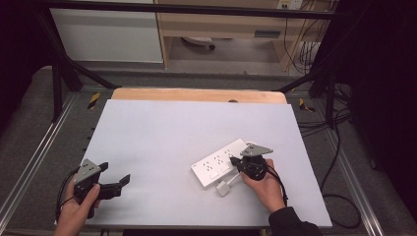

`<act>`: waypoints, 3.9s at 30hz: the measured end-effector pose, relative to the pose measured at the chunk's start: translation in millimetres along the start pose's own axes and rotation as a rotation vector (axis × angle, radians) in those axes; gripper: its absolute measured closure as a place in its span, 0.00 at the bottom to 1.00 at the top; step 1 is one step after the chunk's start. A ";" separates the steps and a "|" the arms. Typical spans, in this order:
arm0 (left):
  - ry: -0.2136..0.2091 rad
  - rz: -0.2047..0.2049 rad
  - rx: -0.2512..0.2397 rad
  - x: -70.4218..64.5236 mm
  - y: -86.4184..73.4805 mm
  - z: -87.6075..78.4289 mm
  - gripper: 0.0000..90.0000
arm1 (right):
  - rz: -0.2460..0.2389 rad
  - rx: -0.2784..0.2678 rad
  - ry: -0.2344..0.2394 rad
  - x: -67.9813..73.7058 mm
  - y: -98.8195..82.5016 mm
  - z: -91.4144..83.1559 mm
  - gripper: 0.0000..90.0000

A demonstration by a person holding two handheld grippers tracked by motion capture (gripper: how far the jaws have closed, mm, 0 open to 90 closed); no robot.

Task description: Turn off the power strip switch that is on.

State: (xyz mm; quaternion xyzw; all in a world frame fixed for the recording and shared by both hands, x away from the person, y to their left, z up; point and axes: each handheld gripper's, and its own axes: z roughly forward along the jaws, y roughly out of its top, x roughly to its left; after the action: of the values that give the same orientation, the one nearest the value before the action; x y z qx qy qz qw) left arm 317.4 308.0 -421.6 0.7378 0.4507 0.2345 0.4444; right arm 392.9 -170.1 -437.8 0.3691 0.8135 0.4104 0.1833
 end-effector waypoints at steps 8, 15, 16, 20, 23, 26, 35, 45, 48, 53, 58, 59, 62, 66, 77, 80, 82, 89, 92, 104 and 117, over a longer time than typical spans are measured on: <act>0.001 -0.001 0.001 0.2 -0.2 0.0 0.07 | -0.015 -0.003 -0.017 2.5 -0.6 -0.1 1.00; 0.003 -0.002 0.000 0.2 -0.3 0.1 0.07 | -0.015 -0.003 -0.019 3.5 -0.8 0.3 1.00; 0.003 -0.004 -0.001 0.0 -0.3 0.2 0.07 | -0.015 -0.001 -0.020 3.7 -0.7 0.2 1.00; 0.003 -0.004 -0.002 0.0 -0.3 0.3 0.07 | -0.016 0.012 -0.018 4.2 -1.5 1.0 1.00; 0.003 -0.005 -0.003 0.0 -0.3 0.2 0.07 | -0.009 0.013 -0.011 3.8 -1.5 0.8 1.00; 0.004 -0.003 -0.005 0.1 0.0 0.0 0.07 | -0.012 0.011 -0.010 3.5 -1.3 0.8 1.00; 0.003 -0.001 -0.007 0.2 0.3 -0.5 0.07 | -0.016 -0.002 -0.013 2.7 0.1 0.0 1.00; 0.004 0.000 -0.008 0.1 0.4 -0.6 0.07 | -0.010 -0.019 -0.025 -0.4 1.3 -1.5 1.00; 0.004 0.000 -0.008 0.1 0.4 -0.5 0.07 | -0.006 -0.026 -0.029 -2.0 1.9 -1.5 1.00; 0.004 0.001 -0.008 0.0 0.5 -0.5 0.07 | -0.001 -0.031 -0.034 -3.6 2.5 -1.4 1.00; 0.002 0.002 -0.007 -0.2 0.5 -0.3 0.07 | 0.007 -0.036 -0.027 -4.6 3.0 -1.0 1.00; 0.001 0.002 -0.007 -0.3 0.5 -0.3 0.07 | 0.003 -0.042 -0.024 -4.3 3.2 -0.9 1.00; 0.001 0.004 -0.008 -0.3 0.5 -0.4 0.07 | -0.005 -0.062 -0.017 -3.3 4.5 -1.4 0.95; 0.002 0.001 -0.010 -0.1 0.4 -0.5 0.07 | 0.008 -0.085 -0.011 -2.7 6.2 -2.8 0.86; 0.001 0.000 -0.009 -0.2 0.1 -0.3 0.07 | 0.025 -0.080 -0.043 1.9 18.8 -5.0 0.33; 0.001 0.000 -0.008 -0.3 0.1 -0.3 0.07 | 0.028 -0.073 -0.052 3.1 20.6 -4.4 0.24; 0.001 0.000 -0.008 -0.3 0.0 -0.3 0.07 | 0.026 -0.068 -0.060 3.7 21.8 -3.8 0.18; 0.002 0.000 -0.006 -0.3 -0.1 -0.2 0.07 | 0.048 -0.034 -0.052 5.2 26.0 -1.7 0.06; 0.002 -0.002 -0.005 -0.3 -0.2 0.1 0.07 | 0.036 -0.024 -0.041 7.4 26.4 -1.5 0.03; 0.000 -0.007 -0.003 -0.6 -0.7 0.1 0.07 | 0.033 -0.019 -0.021 3.8 30.4 -5.3 0.03; -0.003 -0.005 -0.002 -1.1 -0.4 0.2 0.07 | 0.040 -0.047 -0.036 0.0 34.7 -15.3 0.03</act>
State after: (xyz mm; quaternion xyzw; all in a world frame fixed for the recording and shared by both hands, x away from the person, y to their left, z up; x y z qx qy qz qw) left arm 316.8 307.0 -421.9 0.7365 0.4517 0.2326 0.4466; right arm 399.4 -164.6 -400.8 0.3883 0.7926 0.4262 0.1984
